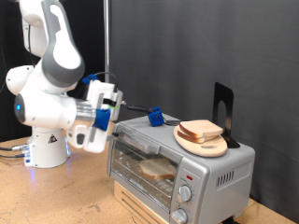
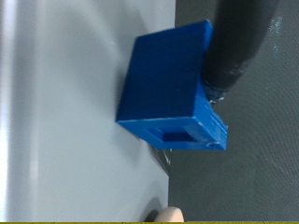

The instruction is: Make a piece of toast with the oven

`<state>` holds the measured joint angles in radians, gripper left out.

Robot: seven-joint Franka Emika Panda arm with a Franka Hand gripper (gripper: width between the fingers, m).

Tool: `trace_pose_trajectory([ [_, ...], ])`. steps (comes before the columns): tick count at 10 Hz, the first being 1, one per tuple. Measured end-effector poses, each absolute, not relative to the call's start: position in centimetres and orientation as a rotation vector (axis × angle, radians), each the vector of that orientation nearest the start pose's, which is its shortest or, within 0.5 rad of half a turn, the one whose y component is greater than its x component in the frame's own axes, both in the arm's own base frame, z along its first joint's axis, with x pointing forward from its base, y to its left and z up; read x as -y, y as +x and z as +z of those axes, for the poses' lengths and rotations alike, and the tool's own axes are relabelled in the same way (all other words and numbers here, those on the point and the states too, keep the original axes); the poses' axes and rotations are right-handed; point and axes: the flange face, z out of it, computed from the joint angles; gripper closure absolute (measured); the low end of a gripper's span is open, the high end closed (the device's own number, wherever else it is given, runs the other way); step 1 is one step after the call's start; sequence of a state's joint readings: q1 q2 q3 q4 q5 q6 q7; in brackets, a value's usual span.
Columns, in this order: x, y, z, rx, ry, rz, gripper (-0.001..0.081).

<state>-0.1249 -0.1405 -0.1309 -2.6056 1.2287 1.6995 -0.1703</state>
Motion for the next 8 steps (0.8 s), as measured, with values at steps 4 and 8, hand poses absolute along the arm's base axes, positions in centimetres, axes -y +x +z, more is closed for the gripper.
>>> trace_pose_trajectory([
  [4,-0.7,39.3,32.1,-0.762,-1.748,0.476,0.0124],
  [8,2.7,39.1,32.9,-0.822,-1.706,0.518,0.0124],
])
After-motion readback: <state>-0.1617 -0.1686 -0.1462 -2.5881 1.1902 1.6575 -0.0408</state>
